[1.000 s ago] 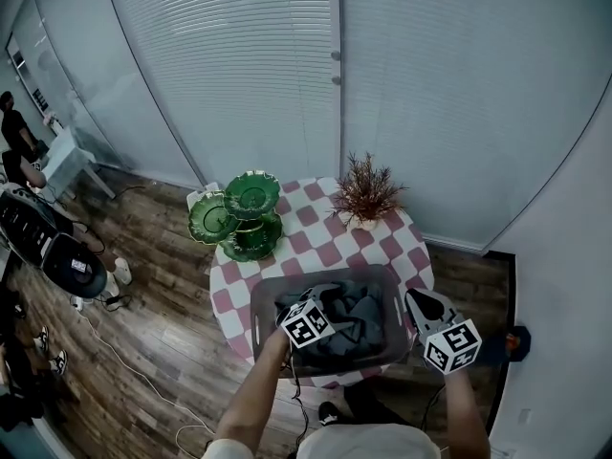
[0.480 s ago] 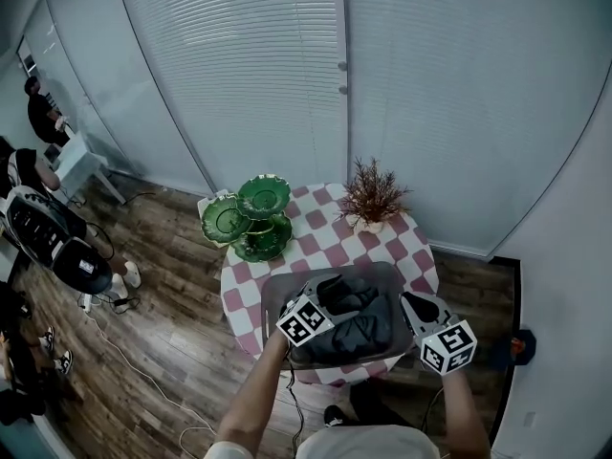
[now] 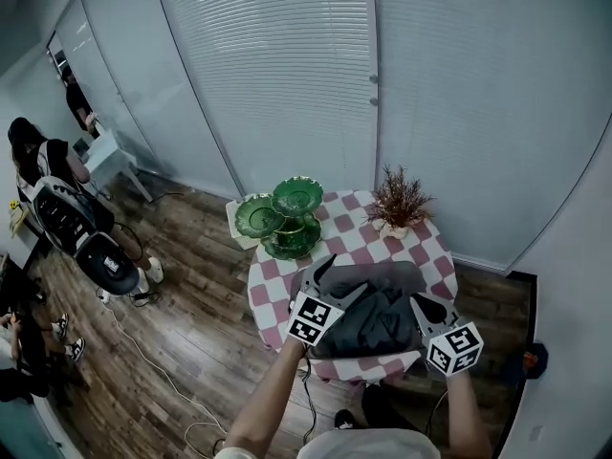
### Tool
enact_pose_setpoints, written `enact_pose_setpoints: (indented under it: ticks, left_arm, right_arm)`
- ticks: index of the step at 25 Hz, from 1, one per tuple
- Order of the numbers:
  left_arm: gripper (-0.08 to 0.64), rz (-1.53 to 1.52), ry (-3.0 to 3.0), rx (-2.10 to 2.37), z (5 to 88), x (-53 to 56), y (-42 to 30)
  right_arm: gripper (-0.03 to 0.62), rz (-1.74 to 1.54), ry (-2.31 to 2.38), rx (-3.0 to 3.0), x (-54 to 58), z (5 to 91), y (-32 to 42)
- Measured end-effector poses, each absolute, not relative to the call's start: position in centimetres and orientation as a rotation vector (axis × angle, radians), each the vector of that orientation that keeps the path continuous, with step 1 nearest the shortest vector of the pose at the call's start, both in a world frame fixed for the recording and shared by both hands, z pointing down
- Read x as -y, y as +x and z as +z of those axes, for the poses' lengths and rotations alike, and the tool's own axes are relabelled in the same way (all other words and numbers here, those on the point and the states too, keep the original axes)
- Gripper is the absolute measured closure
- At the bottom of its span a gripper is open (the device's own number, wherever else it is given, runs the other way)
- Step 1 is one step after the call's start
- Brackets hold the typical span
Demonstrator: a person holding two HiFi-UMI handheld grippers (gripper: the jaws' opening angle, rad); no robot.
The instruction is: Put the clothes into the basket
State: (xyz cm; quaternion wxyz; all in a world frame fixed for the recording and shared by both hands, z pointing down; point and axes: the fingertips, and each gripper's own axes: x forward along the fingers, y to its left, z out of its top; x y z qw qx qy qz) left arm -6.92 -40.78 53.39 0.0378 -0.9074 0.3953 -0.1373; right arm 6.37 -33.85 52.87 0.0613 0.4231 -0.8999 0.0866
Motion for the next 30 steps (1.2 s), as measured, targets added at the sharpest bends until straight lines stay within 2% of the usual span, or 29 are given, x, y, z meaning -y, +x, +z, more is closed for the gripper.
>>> enact_pose_setpoints:
  ticks: [6, 13, 20, 25, 30]
  left_arm:
    - [0.169, -0.186, -2.696, -1.549, 49.1, 40.0, -11.1]
    - [0.169, -0.23, -2.636, -1.473, 48.8, 35.5, -10.9]
    - [0.17, -0.11, -2.559, -1.558, 47.1, 31.1, -12.5]
    - [0.244, -0.103, -2.516, -1.589, 46.2, 28.6, -13.7]
    - [0.284, -0.099, -2.494, -1.629, 46.0, 27.0, -14.5]
  right_arm:
    - [0.568, 0.255, 1.204, 2.771, 32.3, 52.5, 2.8]
    - [0.568, 0.221, 1.163, 2.773, 28.8, 52.1, 1.1]
    - [0.568, 0.225, 1.233, 2.714, 25.6, 52.6, 2.3]
    - [0.568, 0.226, 1.277, 2.702, 24.4, 52.2, 2.1]
    - [0.568, 0.199, 1.254, 2.723, 23.9, 51.4, 1.3]
